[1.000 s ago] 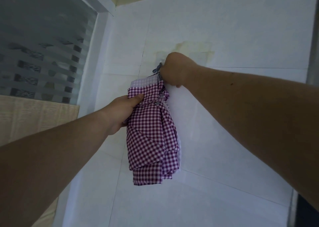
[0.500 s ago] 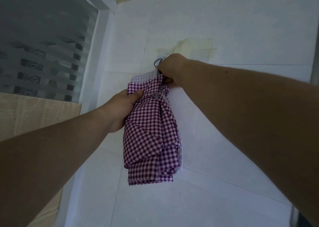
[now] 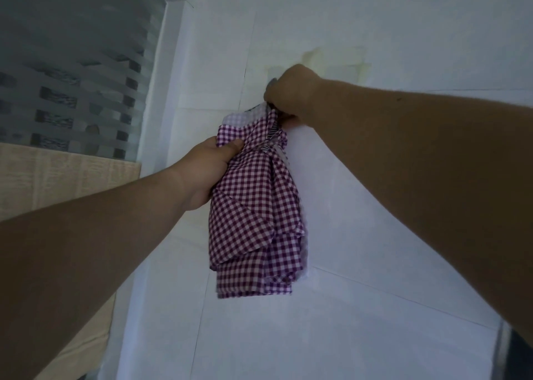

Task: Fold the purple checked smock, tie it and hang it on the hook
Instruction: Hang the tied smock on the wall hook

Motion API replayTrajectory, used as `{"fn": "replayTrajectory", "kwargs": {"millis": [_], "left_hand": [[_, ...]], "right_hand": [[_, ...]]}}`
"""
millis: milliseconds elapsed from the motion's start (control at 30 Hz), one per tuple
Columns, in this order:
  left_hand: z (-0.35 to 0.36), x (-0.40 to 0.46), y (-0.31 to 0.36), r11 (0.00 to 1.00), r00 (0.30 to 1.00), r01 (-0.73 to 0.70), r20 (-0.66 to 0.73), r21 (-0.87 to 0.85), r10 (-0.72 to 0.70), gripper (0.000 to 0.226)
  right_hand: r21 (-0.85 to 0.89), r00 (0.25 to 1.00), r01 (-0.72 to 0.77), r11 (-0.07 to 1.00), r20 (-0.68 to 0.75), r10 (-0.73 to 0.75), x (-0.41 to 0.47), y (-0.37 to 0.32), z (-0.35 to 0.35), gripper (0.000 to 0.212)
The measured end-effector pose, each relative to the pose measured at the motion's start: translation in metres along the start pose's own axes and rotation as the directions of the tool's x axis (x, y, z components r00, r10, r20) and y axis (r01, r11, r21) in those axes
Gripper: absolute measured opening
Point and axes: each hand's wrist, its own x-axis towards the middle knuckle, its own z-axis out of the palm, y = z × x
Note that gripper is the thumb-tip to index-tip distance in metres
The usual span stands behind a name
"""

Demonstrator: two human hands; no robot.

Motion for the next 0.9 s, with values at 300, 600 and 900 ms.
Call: {"fn": "replayTrajectory", "kwargs": {"millis": [300, 600, 900], "left_hand": [[0.001, -0.010, -0.004, 0.993, 0.997, 0.070, -0.013, -0.099, -0.072, 0.046], [0.002, -0.033, -0.019, 0.960, 0.975, 0.206, 0.123, -0.188, -0.185, 0.059], [0.011, -0.032, -0.009, 0.985, 0.996, 0.046, -0.069, -0.164, -0.058, 0.031]], "right_hand": [[0.779, 0.965, -0.248, 0.576, 0.145, 0.219, -0.029, -0.005, 0.040, 0.056], [0.905, 0.975, -0.222, 0.362, 0.216, 0.058, -0.069, 0.001, 0.073, 0.045], [0.872, 0.978, -0.190, 0.451, 0.125, 0.169, -0.069, -0.006, 0.077, 0.035]]}}
